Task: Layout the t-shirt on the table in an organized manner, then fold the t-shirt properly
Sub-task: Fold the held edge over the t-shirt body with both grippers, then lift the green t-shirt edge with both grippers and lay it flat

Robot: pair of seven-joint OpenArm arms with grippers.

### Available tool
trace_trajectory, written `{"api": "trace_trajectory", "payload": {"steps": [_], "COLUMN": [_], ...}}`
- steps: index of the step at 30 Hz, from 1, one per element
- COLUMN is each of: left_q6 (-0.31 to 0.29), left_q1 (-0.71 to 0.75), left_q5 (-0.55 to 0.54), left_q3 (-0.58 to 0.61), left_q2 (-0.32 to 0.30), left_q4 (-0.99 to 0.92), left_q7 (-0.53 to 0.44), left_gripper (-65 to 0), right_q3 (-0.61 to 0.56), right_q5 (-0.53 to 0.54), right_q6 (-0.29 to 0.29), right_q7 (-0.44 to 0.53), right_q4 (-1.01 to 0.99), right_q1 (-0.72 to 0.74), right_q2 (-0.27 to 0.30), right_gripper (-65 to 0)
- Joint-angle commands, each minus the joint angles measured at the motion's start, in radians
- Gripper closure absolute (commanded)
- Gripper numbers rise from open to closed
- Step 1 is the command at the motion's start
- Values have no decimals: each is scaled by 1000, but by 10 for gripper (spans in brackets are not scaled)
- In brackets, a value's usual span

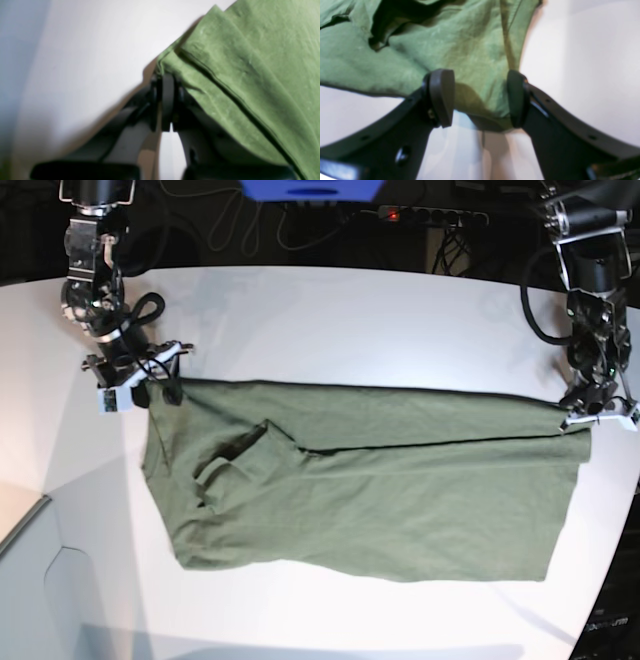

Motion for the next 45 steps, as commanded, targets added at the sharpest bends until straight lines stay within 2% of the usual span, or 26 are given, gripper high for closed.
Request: {"api": "trace_trajectory", "payload": {"steps": [1, 5, 11, 14, 18, 23, 32, 38, 41, 45], "left_q6": [1, 1, 1, 1, 1, 3, 12, 10, 10, 10], "left_q1": [-8, -3, 18, 23, 66, 179, 385, 417, 371, 276], "left_q5": [1, 0, 0, 0, -9, -11, -13, -13, -13, -11], "left_q3": [-2, -2, -2, -2, -2, -10, -14, -77, -85, -128], "left_q2": [-15, -15, -15, -15, -15, -13, 21, 68, 65, 67], "left_q4": [10, 10, 13, 13, 53, 228, 524, 625, 657, 729], "left_q7": [-3, -3, -6, -3, -1, -1, -1, 0, 60, 213], "left_gripper": [-1, -1, -1, -1, -1, -1, -1, -1, -1, -1], "right_q3": [4, 4, 4, -3, 4, 27, 136, 139, 138, 138], "right_q5": [9, 9, 9, 9, 9, 14, 14, 14, 11, 11], "right_q6": [9, 9, 9, 9, 9, 10, 10, 10, 10, 10], "right_q7": [24, 24, 26, 26, 28, 28, 28, 18, 17, 15], "right_q4": [6, -55, -153, -202, -211, -129, 198, 278, 278, 281], "right_q1": [11, 25, 28, 28, 23, -35, -202, -215, -155, -84], "right_q2": [10, 11, 50, 73, 80, 105, 68, 68, 82, 96], "right_gripper": [-331, -331, -312, -223, 0, 0, 0, 0, 0, 0]}}
